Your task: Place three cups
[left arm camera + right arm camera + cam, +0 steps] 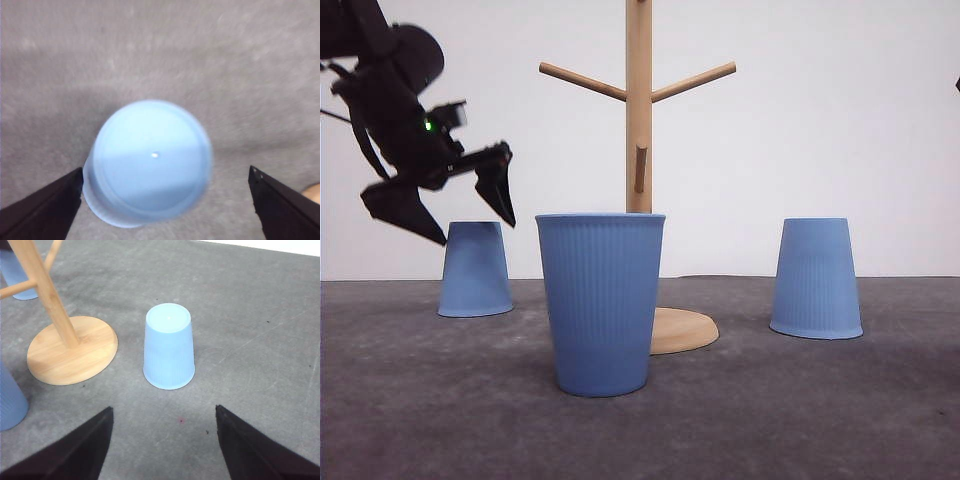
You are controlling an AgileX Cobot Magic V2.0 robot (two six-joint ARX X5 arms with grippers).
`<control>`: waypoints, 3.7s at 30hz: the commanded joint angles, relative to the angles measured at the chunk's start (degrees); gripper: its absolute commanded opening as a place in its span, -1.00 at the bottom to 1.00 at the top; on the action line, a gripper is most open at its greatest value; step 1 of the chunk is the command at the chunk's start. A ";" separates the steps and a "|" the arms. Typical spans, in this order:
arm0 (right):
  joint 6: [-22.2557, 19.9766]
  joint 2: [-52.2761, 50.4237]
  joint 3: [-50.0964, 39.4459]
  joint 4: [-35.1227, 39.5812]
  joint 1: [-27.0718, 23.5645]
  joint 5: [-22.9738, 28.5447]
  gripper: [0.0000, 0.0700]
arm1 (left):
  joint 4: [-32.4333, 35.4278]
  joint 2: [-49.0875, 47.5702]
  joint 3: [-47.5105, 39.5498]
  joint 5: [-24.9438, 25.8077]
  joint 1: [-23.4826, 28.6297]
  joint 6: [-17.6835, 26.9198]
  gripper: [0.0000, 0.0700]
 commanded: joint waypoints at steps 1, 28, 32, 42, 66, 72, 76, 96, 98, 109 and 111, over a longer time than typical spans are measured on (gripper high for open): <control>-0.26 0.20 0.68 0.86 0.22 0.02 0.19 | 1.50 1.99 1.36 -0.17 -0.13 -0.27 0.84; -0.24 0.18 0.68 0.92 0.22 0.00 0.19 | 1.02 3.47 1.38 -1.01 -0.10 0.20 0.09; -0.24 0.20 0.68 0.91 0.22 0.00 0.19 | -0.98 1.31 1.38 1.69 0.28 0.08 0.09; -0.24 0.17 0.68 0.93 0.22 -0.07 0.19 | -12.57 -7.05 1.36 11.55 2.91 -1.57 0.09; -0.20 0.17 0.68 0.92 0.22 -1.60 0.19 | 16.53 -37.46 -33.47 28.04 10.45 -34.83 -0.01; -0.20 0.17 0.68 0.91 0.22 -1.62 0.19 | 29.53 -41.29 -38.91 26.14 10.44 -46.96 0.00; -0.20 0.17 0.68 0.91 0.22 -1.70 0.19 | 36.47 -41.29 -38.91 26.17 10.25 -52.36 0.00; -0.22 0.17 0.68 0.93 0.22 -1.70 0.19 | 40.04 -40.20 -37.15 24.85 4.53 -53.48 0.24; -0.22 0.17 0.68 0.93 0.22 -1.69 0.19 | 40.03 -40.20 -37.05 23.92 4.06 -53.37 0.24; -0.22 0.17 0.68 0.93 0.22 -1.70 0.19 | 42.71 -35.57 -37.05 22.07 -1.54 -51.98 0.24; -0.22 0.17 0.68 0.93 0.22 -1.70 0.19 | 43.63 -34.56 -37.05 20.53 -3.02 -52.13 0.24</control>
